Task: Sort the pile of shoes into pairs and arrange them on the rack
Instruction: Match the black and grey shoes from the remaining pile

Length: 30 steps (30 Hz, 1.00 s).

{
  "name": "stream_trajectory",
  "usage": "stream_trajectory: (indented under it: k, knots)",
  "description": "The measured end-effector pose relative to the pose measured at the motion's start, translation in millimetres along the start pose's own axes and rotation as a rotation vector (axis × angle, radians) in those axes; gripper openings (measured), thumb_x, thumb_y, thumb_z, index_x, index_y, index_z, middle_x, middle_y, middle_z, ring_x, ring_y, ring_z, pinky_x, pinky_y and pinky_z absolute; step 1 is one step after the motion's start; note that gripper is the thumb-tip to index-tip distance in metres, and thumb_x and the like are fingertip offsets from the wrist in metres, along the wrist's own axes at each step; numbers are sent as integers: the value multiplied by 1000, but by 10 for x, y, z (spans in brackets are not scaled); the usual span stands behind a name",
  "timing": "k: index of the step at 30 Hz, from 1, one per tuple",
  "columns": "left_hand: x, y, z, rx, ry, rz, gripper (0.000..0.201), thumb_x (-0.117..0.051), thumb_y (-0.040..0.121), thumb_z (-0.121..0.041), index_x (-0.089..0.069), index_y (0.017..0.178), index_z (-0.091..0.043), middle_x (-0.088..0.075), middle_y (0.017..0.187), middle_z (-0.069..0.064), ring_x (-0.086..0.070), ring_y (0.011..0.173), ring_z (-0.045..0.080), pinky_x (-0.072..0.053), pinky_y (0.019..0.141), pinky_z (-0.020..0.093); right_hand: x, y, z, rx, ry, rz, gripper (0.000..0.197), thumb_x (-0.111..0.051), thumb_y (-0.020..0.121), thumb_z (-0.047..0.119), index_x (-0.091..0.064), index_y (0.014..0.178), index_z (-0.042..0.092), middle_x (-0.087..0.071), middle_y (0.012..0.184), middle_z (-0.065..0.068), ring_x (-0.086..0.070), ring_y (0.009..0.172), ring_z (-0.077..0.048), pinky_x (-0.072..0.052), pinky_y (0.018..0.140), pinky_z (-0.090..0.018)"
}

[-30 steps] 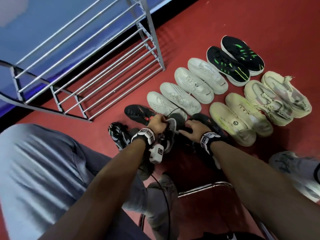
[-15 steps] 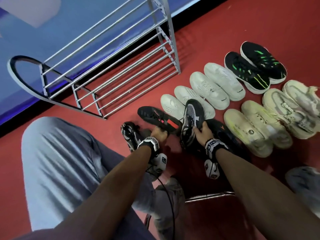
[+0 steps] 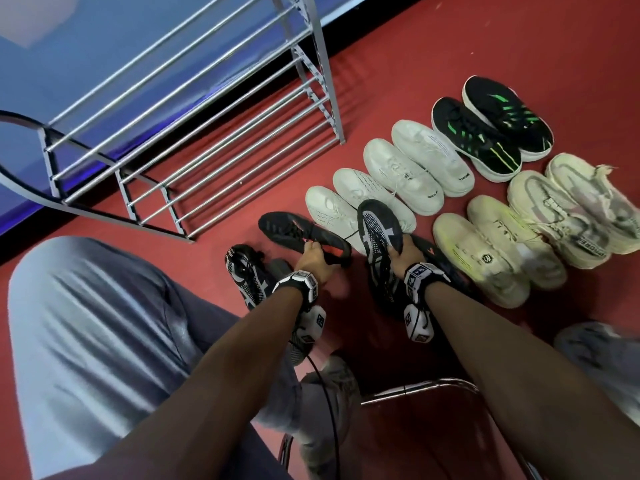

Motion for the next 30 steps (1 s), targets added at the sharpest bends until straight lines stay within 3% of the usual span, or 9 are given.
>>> stream_trajectory:
  k: [4,7,12,14,18,22,26,28,30]
  knots:
    - [-54,24,62,-34,115,67,79,-75,65,-61,-55,123,-11,-61,117,4,-64,111,27,-51,94,36,-23,-1,2,-11,-18,-30,46,-48,101,32,-39,143,16,-63,123,-19,-61,110,-40,-48,94,-43]
    - [-49,-68,57,-79,389,78,89,-80,68,-59,-45,127,-3,-68,112,14,-68,104,35,-52,82,41,-20,-27,6,-11,-37,-54,40,-47,101,30,-41,137,14,-66,112,-19,-63,103,-41,-50,87,-42]
    - [70,-317,4,-136,657,-14,42,-60,89,-49,-68,112,-15,-72,108,11,-70,101,35,-56,83,40,-2,-37,105,21,-115,-16,33,-47,100,33,-40,126,16,-66,99,-16,-65,92,-37,-53,80,-41]
    - [189,-393,-16,-138,674,-48,45,-49,96,-51,-69,110,-14,-71,107,11,-69,102,36,-55,82,40,-12,-87,175,77,-168,17,32,-45,100,38,-37,125,20,-66,95,-15,-66,88,-37,-54,80,-43]
    - [395,-495,-30,-128,640,-35,43,-50,96,-50,-69,112,-15,-69,112,13,-67,106,36,-56,84,43,-44,-302,341,156,-218,-64,26,-43,99,41,-38,116,22,-67,104,-13,-64,98,-37,-50,84,-48]
    - [594,-628,-196,-133,596,-94,43,-47,96,-51,-69,107,-15,-69,109,13,-67,101,36,-57,79,42,-83,-594,475,107,-3,-163,37,-42,99,44,-42,131,24,-64,118,-8,-59,109,-36,-45,94,-53]
    - [701,-861,-268,-164,526,-199,47,-43,98,-49,-69,98,-10,-70,103,15,-69,96,37,-56,76,40,-257,-852,498,29,234,-198,40,-47,99,38,-41,136,26,-66,119,-9,-62,109,-35,-51,91,-46]
    - [778,-938,-194,-182,496,-239,46,-43,98,-49,-69,97,-11,-71,103,15,-69,97,37,-55,77,40,-365,-891,560,52,320,-125,39,-49,100,33,-43,137,20,-66,121,-12,-63,111,-35,-50,95,-41]
    - [821,-1003,-57,-209,474,-273,44,-45,98,-49,-69,98,-12,-71,103,15,-69,97,37,-55,79,40,-387,-876,553,68,244,-50,47,-50,100,31,-40,144,18,-63,129,-13,-60,118,-33,-46,101,-37]
Point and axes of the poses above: each hand's wrist, its own y-axis towards the middle knuckle, its own x-axis out of the back of the hand, z = x × y, the point moved 7 cm from there along y, towards the middle knuckle
